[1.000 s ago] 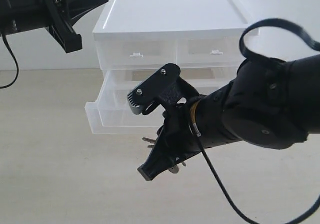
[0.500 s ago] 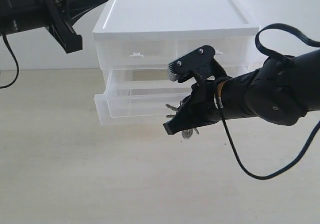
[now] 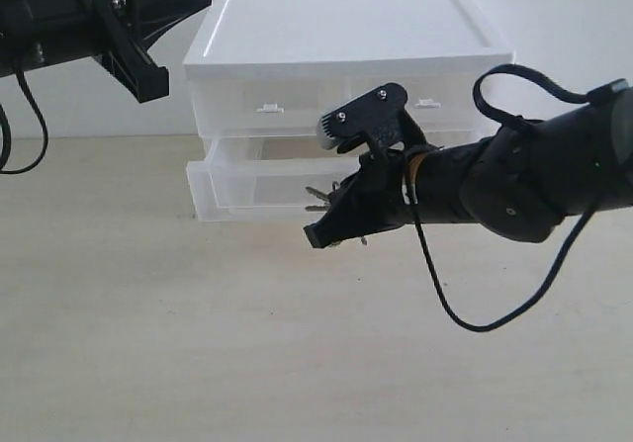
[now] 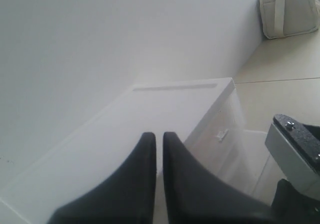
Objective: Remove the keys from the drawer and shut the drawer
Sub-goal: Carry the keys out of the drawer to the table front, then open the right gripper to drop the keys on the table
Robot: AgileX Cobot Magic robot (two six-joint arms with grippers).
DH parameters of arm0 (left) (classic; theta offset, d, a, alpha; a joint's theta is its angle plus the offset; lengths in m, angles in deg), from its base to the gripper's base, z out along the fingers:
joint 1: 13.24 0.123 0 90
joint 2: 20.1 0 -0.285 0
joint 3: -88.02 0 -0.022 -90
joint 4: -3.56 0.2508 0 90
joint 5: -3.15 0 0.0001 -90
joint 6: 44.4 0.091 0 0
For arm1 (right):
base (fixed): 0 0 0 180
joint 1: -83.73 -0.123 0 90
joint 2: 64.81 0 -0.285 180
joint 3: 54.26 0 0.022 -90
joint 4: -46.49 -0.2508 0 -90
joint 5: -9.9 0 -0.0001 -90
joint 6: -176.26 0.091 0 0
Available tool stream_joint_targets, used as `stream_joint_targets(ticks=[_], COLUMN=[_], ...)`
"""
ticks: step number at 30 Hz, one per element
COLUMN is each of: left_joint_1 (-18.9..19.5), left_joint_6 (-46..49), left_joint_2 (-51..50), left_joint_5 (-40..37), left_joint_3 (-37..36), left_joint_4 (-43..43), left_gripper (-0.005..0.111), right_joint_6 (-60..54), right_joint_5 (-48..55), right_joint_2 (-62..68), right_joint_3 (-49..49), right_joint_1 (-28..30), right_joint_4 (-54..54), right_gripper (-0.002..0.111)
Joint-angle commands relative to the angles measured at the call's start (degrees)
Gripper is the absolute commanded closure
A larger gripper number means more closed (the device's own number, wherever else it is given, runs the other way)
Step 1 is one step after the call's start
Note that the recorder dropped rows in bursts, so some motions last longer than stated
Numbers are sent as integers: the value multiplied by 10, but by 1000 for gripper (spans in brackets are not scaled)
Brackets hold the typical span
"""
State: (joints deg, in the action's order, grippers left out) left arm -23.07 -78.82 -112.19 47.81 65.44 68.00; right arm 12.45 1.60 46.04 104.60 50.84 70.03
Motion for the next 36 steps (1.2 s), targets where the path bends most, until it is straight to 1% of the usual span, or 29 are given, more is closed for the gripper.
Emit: stream_joint_targets(ticks=[1,6,9,11,13,18,21,26,28,31,32,34,35,36], left_joint_1=[1,1,1,1,1,1,1,1,1,1,1,1,1,1], left_joint_6=[7,10,10,10,6,-6,-9,-9,-9,-9,-9,-9,-9,-9], left_joint_2=[-1,-1,-1,-1,-1,-1,-1,-1,-1,-1,-1,-1,-1,-1], left_joint_5=[-3,-3,-3,-3,-4,-8,-8,-8,-8,-9,-9,-9,-9,-10], left_joint_3=[-1,-1,-1,-1,-1,-1,-1,-1,-1,-1,-1,-1,-1,-1], left_joint_4=[-12,-13,-13,-13,-13,-8,-7,-7,-7,-5,-4,-4,-4,-4], left_gripper=[102,102,102,102,102,102,102,102,102,102,102,102,102,102], right_joint_6=[-4,7,-22,-33,-33,-31,-31,-48,-52,-61,-65,-65,-60,-57], right_joint_5=[48,153,176,170,158,71,56,32,22,33,41,48,52,53], right_joint_2=[-6,-26,-28,-25,-24,-23,-12,15,29,48,50,52,49,48], right_joint_3=[33,29,5,-11,-15,-15,-15,-9,1,24,34,44,47,47], right_joint_1=[4,-17,-52,-71,-72,-39,-26,-19,-13,-6,-6,-8,-8,-9], right_joint_4=[3,-2,-2,-2,1,-1,-2,11,11,11,12,13,13,13], right_gripper=[108,108,108,108,108,108,108,107,102,86,77,67,65,65])
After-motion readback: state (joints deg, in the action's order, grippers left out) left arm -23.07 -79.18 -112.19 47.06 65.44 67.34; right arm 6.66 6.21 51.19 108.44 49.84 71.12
